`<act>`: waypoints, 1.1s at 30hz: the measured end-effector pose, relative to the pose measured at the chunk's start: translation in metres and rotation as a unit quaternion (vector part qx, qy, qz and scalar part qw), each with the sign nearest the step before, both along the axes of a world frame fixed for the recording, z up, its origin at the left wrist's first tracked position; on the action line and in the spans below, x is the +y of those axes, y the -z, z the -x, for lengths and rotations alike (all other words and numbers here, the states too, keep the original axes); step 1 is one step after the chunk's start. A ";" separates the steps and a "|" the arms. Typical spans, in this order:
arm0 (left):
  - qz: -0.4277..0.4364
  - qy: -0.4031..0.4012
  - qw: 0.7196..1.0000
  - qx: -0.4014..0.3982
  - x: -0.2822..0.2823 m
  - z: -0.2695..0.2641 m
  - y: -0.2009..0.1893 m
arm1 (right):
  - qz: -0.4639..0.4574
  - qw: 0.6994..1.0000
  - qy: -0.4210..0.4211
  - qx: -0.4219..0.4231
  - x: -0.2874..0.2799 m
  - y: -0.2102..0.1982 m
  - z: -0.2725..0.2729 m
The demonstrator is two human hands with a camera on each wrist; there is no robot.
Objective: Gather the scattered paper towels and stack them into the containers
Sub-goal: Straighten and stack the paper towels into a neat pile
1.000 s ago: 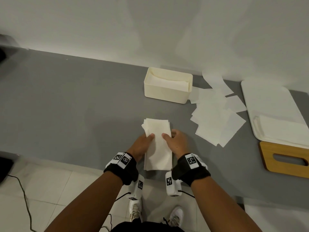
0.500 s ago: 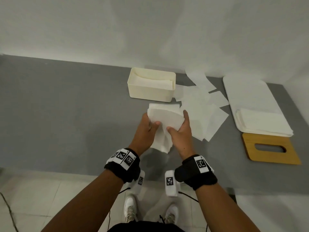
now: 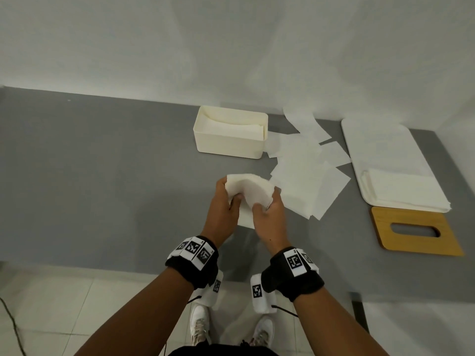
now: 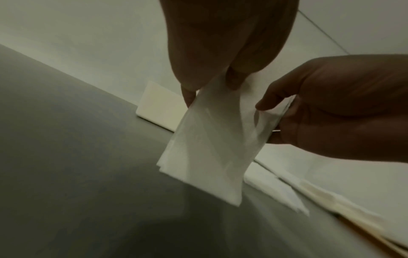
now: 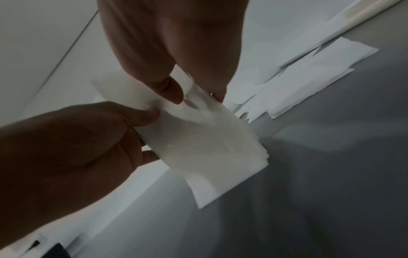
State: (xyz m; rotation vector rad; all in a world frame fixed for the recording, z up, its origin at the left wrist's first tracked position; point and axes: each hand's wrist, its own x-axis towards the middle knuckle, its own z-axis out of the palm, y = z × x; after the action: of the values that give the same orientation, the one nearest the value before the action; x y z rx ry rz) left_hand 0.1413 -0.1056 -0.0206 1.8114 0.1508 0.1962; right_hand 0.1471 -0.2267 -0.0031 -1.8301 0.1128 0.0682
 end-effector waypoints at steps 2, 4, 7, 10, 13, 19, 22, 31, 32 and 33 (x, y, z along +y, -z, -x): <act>0.016 -0.022 1.000 0.004 -0.001 -0.002 -0.002 | 0.014 1.000 0.000 -0.008 -0.002 0.002 0.000; 0.023 -0.016 0.999 0.019 -0.004 -0.001 -0.004 | 0.022 1.000 -0.007 0.010 -0.003 0.007 -0.001; 0.006 -0.009 0.999 0.036 -0.001 -0.005 -0.003 | 0.059 0.997 -0.037 0.037 -0.006 0.010 -0.007; 0.096 -0.022 0.994 0.047 0.012 -0.012 -0.012 | 0.102 0.990 -0.092 0.037 -0.016 -0.001 -0.015; 0.265 0.009 0.962 0.058 0.028 -0.015 -0.020 | 0.194 0.968 -0.155 0.035 -0.028 -0.008 -0.021; -0.067 -0.056 0.994 0.058 0.065 -0.017 -0.023 | 0.423 0.885 -0.188 -0.054 -0.052 -0.031 -0.032; -0.207 0.015 0.978 0.027 0.075 -0.021 -0.021 | 0.488 0.846 -0.191 -0.095 -0.055 -0.038 -0.038; -0.197 0.055 0.975 0.085 0.070 -0.022 0.028 | 0.496 0.841 -0.211 -0.048 -0.055 -0.003 -0.042; -0.196 0.067 0.974 0.086 0.069 -0.022 0.034 | 0.470 0.859 -0.203 -0.020 -0.058 0.005 -0.043; -0.192 0.074 0.975 0.080 0.068 -0.023 0.038 | 0.425 0.887 -0.180 0.005 -0.062 0.011 -0.045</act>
State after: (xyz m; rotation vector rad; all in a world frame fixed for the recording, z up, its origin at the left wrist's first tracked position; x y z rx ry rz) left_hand 0.1639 -0.0372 -0.0586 2.2159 0.0948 -0.0311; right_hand 0.1923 -0.2884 -0.0142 -2.7147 -0.2327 0.3331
